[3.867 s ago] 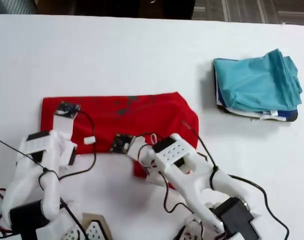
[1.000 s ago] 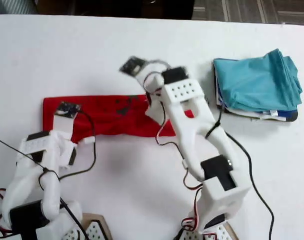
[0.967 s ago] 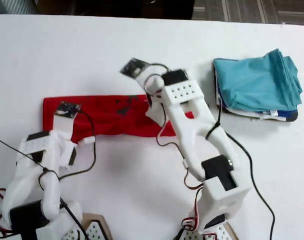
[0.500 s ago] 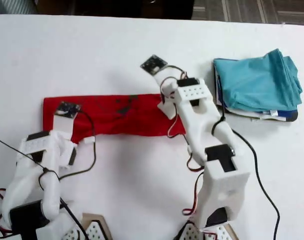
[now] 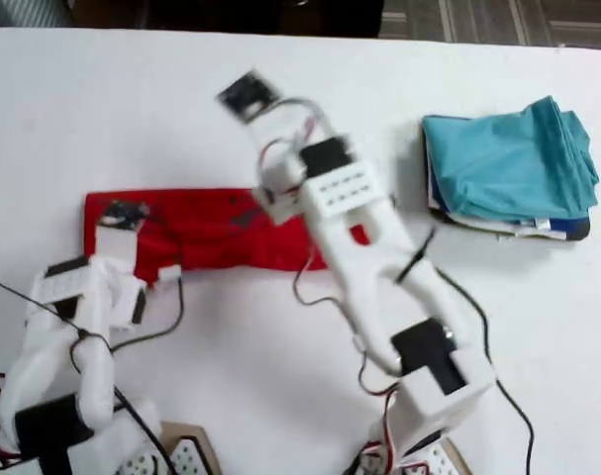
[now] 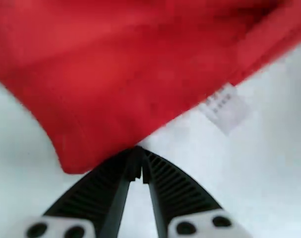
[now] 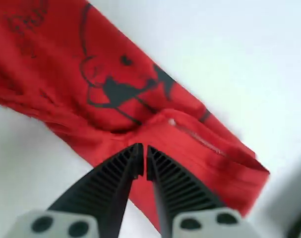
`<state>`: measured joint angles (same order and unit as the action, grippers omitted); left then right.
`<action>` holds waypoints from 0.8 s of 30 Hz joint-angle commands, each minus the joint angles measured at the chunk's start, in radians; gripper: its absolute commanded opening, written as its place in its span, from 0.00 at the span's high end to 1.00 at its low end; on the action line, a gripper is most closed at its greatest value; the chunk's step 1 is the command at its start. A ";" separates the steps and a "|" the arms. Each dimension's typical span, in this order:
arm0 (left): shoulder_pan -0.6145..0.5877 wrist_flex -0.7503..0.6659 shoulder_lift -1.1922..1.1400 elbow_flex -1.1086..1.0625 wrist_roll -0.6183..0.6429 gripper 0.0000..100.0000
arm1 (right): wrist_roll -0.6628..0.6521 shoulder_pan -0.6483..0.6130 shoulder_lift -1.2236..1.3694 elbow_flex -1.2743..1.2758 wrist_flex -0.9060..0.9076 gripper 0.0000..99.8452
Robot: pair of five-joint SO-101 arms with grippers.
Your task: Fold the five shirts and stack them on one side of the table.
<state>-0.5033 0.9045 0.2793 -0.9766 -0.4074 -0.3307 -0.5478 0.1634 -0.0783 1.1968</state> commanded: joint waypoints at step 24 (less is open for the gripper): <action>-0.278 0.365 0.005 0.588 0.117 0.97 | 0.106 -0.225 0.199 0.034 -0.031 0.98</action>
<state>-0.7825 1.2697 0.2793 -0.4258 -0.3061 -0.2309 -0.7917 0.4595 -0.0322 1.1492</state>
